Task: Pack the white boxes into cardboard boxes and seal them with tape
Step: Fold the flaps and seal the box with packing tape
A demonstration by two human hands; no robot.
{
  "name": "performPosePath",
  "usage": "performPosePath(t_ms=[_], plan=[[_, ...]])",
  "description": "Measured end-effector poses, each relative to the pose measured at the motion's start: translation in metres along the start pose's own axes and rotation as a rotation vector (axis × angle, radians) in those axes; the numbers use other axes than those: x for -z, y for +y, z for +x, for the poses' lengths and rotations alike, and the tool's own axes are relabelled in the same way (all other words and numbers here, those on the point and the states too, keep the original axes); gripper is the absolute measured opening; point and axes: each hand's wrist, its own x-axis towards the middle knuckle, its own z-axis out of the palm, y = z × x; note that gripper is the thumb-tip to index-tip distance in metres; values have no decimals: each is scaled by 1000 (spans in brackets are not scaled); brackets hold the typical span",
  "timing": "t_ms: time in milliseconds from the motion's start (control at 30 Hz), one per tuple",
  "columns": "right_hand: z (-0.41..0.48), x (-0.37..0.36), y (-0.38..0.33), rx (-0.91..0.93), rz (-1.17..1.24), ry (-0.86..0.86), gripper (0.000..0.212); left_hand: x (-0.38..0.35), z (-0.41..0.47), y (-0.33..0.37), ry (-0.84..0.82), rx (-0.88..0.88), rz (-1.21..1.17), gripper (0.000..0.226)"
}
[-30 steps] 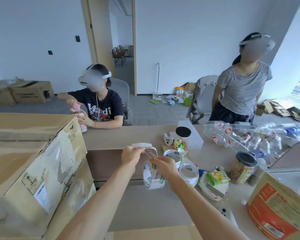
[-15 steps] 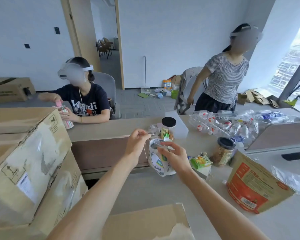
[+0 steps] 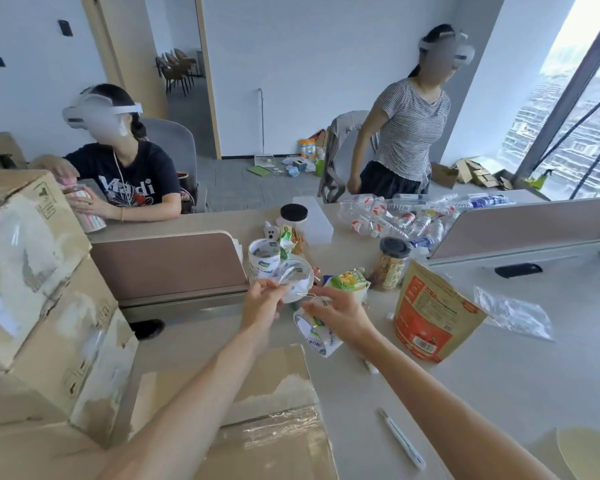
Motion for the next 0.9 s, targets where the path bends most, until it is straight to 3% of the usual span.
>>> performPosePath(t_ms=[133, 267, 400, 500, 767, 900], plan=[[-13, -3, -1, 55, -96, -89, 41, 18, -26, -7, 39, 34, -66, 41], [-23, -33, -6, 134, -86, -232, 46, 69, -66, -13, 137, 2, 46, 5], [-40, -87, -13, 191, -141, -406, 46, 134, -110, -21, 355, -30, 71, 4], [-56, -121, -16, 231, -188, -475, 44, 178, -139, -28, 415, -14, 75, 8], [-66, -175, -25, 268, -270, -455, 29, 254, -153, -66, 345, 107, 105, 25], [-62, -191, -21, 239, -274, -358, 21, 277, -143, -77, 307, 152, 56, 19]])
